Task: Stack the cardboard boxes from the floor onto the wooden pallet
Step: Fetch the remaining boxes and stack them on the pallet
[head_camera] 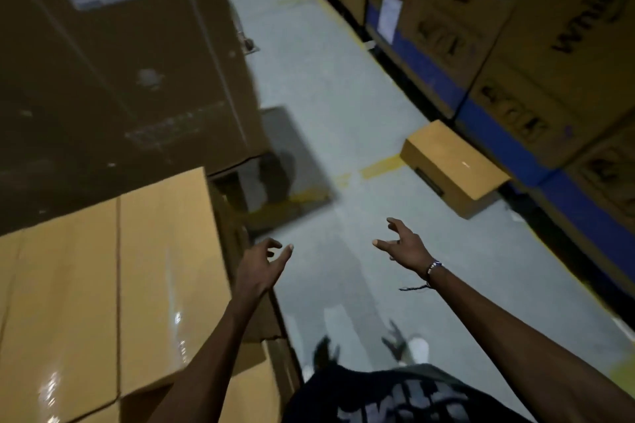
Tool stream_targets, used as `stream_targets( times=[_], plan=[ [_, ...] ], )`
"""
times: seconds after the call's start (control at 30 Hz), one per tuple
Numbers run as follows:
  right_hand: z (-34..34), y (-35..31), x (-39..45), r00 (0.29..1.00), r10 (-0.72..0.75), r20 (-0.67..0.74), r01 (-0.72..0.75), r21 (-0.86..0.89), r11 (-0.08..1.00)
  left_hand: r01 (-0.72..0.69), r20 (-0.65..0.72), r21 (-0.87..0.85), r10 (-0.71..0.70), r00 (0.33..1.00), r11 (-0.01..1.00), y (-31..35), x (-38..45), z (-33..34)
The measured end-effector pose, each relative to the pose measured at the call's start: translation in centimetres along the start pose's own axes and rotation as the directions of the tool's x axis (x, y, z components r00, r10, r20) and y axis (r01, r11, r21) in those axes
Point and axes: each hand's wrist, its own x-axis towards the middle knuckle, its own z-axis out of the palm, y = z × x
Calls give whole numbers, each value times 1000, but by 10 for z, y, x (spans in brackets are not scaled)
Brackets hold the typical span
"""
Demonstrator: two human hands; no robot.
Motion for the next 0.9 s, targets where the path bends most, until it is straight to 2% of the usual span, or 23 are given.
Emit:
stream_targets(
  times=[0.17,0.47,0.67,0.9],
  plan=[
    [-121,68,-5,987,93,-134,-76,126,989,-57,79,-34,59,995,998,91,33,80],
    [-298,151,-10,923,184,-339,-87,283,955,-125,229,-150,158,960,981,256,66,219],
    [-361,177,18,919,213,-331,-113,297,948,-105,274,-185,154,949,977,314,88,267],
    [-417,189,111,940,222,-260,-153,261,953,-14,241,-211,66,968,977,347,152,314]
  ],
)
